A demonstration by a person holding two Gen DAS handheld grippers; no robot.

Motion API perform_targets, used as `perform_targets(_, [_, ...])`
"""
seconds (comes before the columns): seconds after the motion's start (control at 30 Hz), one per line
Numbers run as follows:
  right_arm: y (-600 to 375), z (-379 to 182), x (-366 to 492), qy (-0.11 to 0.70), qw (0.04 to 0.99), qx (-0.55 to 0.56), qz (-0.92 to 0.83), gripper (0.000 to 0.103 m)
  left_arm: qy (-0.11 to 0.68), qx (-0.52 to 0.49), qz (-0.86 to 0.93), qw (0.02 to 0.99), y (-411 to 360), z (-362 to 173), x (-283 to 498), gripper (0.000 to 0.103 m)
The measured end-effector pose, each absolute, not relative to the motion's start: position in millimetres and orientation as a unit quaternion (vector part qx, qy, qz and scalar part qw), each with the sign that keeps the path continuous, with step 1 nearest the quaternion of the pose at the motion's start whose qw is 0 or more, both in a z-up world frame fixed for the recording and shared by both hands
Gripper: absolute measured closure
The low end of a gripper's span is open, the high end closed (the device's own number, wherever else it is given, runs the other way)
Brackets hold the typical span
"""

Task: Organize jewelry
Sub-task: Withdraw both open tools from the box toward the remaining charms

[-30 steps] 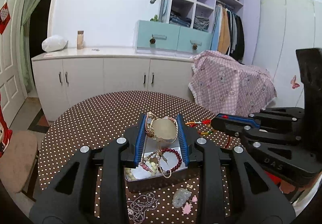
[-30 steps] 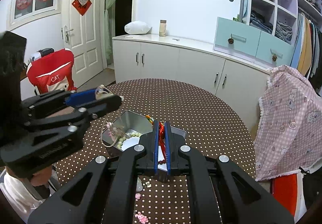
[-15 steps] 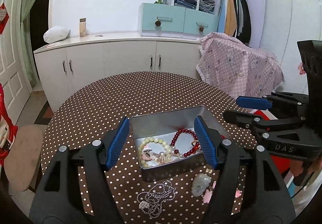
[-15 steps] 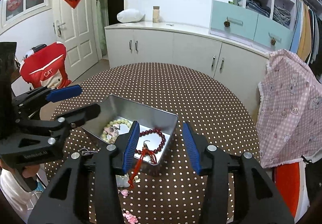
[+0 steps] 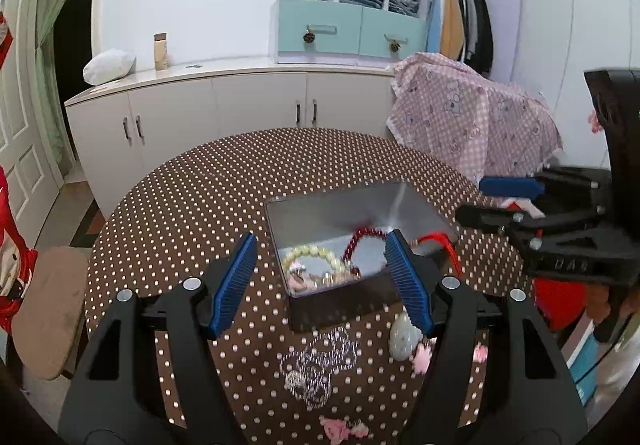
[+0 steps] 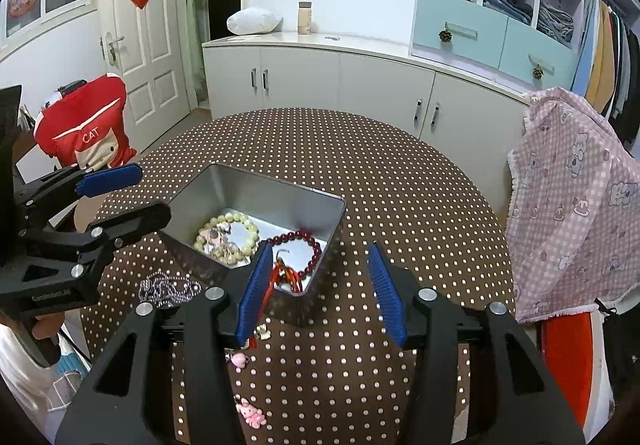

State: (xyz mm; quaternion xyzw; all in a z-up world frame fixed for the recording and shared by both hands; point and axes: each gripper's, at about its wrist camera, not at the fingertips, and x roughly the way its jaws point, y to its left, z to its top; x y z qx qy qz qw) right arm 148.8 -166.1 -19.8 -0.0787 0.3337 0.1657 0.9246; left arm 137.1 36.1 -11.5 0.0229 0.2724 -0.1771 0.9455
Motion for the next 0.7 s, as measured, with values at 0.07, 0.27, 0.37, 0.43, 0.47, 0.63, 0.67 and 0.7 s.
perform_targets(0.07, [-167.6, -22.0, 144.5, 0.336, 0.923, -0.078, 0.171, 0.054, 0.272, 0.032, -0.179, 0.945, 36.3, -16.6, 130.9, 0.036])
perform_targets(0.27, [-165.4, -28.6, 131.3, 0.336, 0.920, -0.093, 0.177, 0.054, 0.281, 0.050, -0.189, 0.940, 37.0, -28.4, 117.4, 0.036])
perform_targets(0.37, [-164.3, -31.2, 123.2, 0.334, 0.920, -0.095, 0.182, 0.051, 0.288, 0.051, -0.194, 0.936, 38.7, -35.0, 110.9, 0.036])
perform_targets(0.43, [-163.4, -33.4, 118.6, 0.333, 0.919, -0.099, 0.184, 0.049, 0.294, 0.052, -0.199, 0.933, 40.1, -40.0, 105.7, 0.036])
perform_targets(0.47, [-163.0, -35.5, 115.5, 0.333, 0.919, -0.101, 0.185, 0.048, 0.297, 0.053, -0.199, 0.933, 41.6, -42.5, 103.2, 0.034])
perform_targets(0.63, [-160.8, -49.8, 105.0, 0.344, 0.912, -0.110, 0.192, 0.046, 0.321, 0.055, -0.197, 0.925, 46.9, -59.5, 91.3, 0.029])
perform_targets(0.67, [-160.8, -52.0, 103.6, 0.347, 0.911, -0.111, 0.193, 0.046, 0.327, 0.055, -0.199, 0.922, 47.6, -62.9, 89.1, 0.028])
perform_targets(0.7, [-160.9, -55.6, 101.3, 0.351, 0.909, -0.110, 0.196, 0.046, 0.333, 0.058, -0.202, 0.919, 48.0, -67.8, 85.6, 0.028])
